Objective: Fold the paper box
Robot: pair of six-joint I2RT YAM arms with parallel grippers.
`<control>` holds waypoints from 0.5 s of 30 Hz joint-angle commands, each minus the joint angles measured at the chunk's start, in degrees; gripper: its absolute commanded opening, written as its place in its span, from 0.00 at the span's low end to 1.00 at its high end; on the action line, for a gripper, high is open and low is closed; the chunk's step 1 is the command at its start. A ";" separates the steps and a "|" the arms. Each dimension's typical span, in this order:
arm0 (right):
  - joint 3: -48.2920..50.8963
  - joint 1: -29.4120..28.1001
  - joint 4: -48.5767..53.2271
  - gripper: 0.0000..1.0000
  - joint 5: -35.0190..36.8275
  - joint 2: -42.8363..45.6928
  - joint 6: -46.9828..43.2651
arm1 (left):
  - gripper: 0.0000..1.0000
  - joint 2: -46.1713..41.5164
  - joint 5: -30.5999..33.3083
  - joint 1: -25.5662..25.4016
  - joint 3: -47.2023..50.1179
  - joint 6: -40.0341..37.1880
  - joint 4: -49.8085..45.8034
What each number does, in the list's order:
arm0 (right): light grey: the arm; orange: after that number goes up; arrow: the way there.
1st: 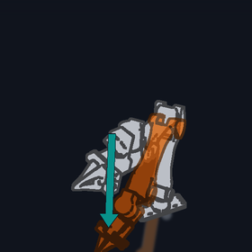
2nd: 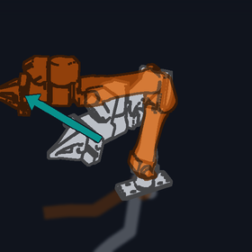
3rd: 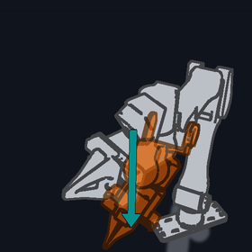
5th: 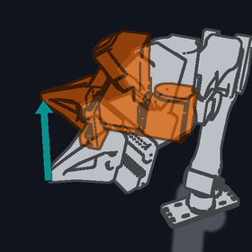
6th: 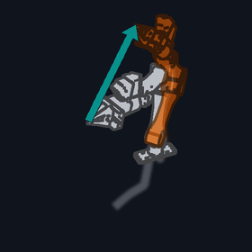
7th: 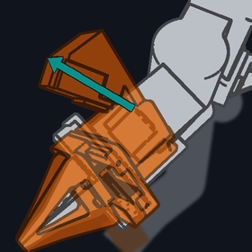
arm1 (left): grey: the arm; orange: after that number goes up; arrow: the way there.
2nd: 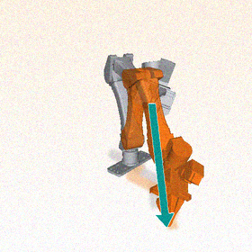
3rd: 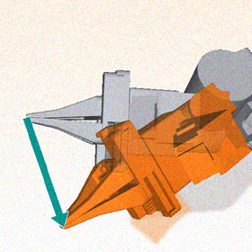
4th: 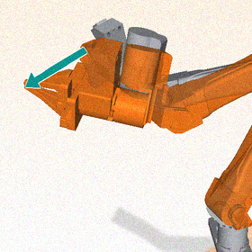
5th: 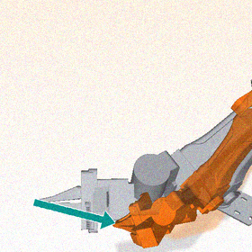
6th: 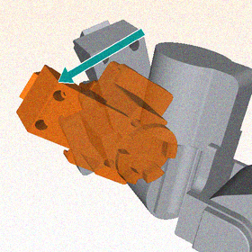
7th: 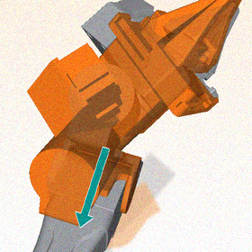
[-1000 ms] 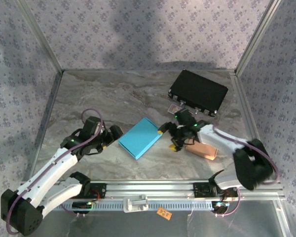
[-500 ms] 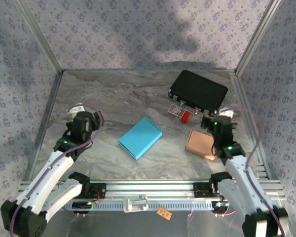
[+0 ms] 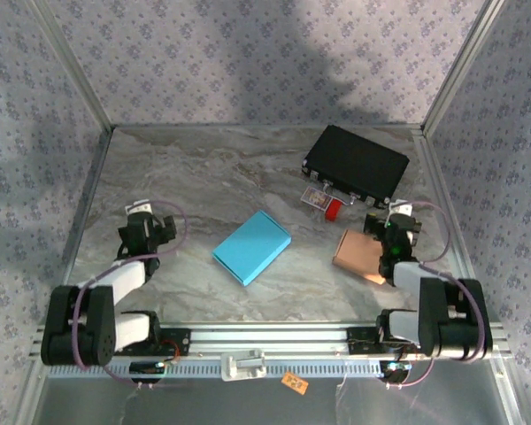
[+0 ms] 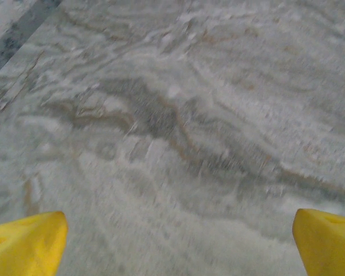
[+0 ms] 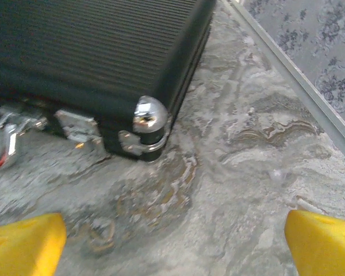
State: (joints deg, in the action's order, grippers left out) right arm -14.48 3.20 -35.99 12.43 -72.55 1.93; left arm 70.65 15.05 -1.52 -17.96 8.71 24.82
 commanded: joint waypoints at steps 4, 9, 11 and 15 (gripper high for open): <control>-1.25 -1.30 -9.85 0.99 -6.24 -1.43 -1.13 | 1.00 8.66 -6.84 1.58 -3.72 -5.36 17.56; -0.99 -0.36 -19.15 0.99 -7.38 -10.84 -1.00 | 1.00 16.51 -6.28 3.02 -1.71 -3.57 27.49; -1.97 -0.57 -21.64 0.99 -7.53 -14.56 -1.41 | 1.00 17.91 -6.62 2.94 -3.31 -4.23 27.89; -5.42 -1.37 -13.54 0.99 -6.27 -13.68 -1.92 | 1.00 17.12 -6.52 2.88 -3.78 -4.01 25.20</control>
State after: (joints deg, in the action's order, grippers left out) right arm -16.88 2.31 -49.47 5.23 -86.70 1.17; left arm 88.07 9.61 1.13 -20.45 5.10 47.37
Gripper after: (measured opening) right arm 0.991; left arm 0.997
